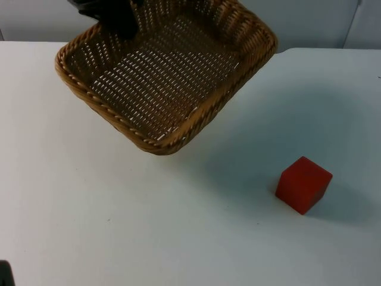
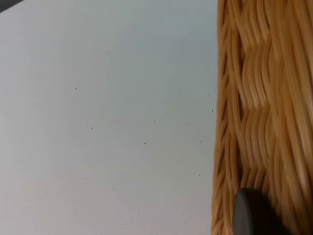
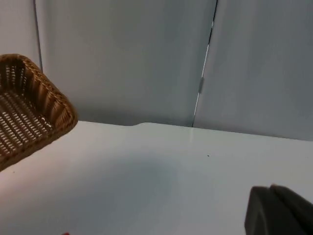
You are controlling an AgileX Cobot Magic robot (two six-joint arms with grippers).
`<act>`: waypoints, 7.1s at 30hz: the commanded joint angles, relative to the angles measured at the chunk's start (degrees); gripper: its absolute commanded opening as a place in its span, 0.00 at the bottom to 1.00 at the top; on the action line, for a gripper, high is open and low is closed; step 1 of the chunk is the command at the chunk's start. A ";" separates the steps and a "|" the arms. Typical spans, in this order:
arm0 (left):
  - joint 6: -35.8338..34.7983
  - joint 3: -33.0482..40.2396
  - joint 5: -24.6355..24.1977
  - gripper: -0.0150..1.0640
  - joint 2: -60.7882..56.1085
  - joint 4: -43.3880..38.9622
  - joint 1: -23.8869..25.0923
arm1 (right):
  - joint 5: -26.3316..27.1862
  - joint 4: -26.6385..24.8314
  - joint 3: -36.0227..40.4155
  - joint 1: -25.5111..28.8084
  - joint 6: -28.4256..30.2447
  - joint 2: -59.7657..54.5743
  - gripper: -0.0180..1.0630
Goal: Pick up the basket with the left hand and place the cube into the basket with the right hand.
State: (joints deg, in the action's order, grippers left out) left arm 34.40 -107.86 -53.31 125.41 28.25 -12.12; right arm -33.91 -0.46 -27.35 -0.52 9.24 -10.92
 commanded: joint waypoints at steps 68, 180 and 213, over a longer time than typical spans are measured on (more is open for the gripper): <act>-0.35 -0.32 4.12 0.01 -0.98 1.60 -0.11 | 20.80 3.81 -22.32 -24.28 7.91 -95.08 0.99; -0.35 -0.32 4.23 0.01 -0.98 1.57 -0.11 | 12.12 5.19 -61.11 -38.62 15.51 -100.96 0.58; -0.35 -0.32 4.23 0.01 -0.98 1.57 -0.11 | -10.15 16.08 -25.88 -11.75 -16.63 -65.25 0.01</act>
State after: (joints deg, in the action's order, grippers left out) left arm 34.36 -107.86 -49.56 125.41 28.01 -11.92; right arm -45.59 15.41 -54.95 -14.38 -5.68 -79.97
